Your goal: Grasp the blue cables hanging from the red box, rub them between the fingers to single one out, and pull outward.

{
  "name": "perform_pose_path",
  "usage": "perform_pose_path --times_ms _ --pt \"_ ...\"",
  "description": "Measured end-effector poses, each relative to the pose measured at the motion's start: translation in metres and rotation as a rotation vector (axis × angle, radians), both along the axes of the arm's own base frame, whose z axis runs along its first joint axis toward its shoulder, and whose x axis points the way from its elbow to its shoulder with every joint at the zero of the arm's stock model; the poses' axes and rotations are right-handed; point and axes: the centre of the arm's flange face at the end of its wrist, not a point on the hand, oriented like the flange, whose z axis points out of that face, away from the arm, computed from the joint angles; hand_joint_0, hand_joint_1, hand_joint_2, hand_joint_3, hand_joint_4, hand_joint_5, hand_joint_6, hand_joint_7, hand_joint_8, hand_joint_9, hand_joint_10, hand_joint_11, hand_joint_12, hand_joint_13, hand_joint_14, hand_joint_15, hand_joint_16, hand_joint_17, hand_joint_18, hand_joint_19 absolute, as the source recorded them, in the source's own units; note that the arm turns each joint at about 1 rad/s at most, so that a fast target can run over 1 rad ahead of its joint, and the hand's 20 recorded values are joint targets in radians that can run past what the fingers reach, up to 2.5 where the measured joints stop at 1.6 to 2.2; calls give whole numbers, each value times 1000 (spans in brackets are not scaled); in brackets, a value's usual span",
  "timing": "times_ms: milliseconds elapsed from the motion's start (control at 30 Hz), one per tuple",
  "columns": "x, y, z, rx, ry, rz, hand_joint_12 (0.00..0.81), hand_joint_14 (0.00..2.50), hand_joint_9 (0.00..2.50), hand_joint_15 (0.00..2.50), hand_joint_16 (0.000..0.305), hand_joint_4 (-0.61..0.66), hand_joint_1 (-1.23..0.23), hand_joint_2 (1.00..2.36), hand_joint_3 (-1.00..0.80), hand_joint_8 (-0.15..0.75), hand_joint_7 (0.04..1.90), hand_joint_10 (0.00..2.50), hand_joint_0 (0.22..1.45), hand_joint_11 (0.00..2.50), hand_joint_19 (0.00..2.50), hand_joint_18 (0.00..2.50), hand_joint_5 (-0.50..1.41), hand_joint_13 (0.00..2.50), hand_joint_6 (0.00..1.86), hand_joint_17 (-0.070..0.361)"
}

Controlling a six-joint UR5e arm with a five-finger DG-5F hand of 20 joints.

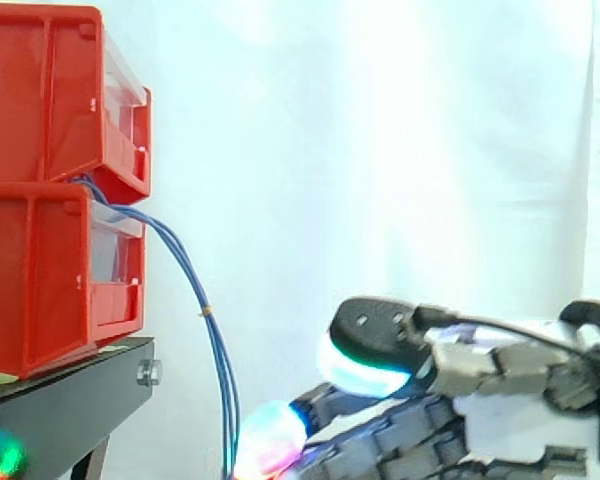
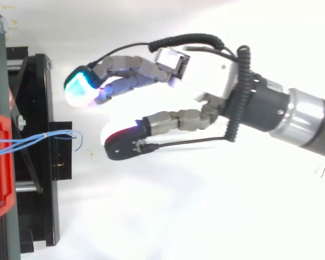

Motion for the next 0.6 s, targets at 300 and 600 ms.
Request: perform_pose_path --times_ms 300,600 --pt "41 -4 -21 5 -32 52 388 6 566 146 50 254 -662 1002 -467 282 769 6 503 187 74 182 -162 369 503 112" --pt "48 -3 -16 -32 -74 55 392 7 646 194 50 263 -654 1002 -467 284 789 8 506 252 127 257 -155 442 503 112"
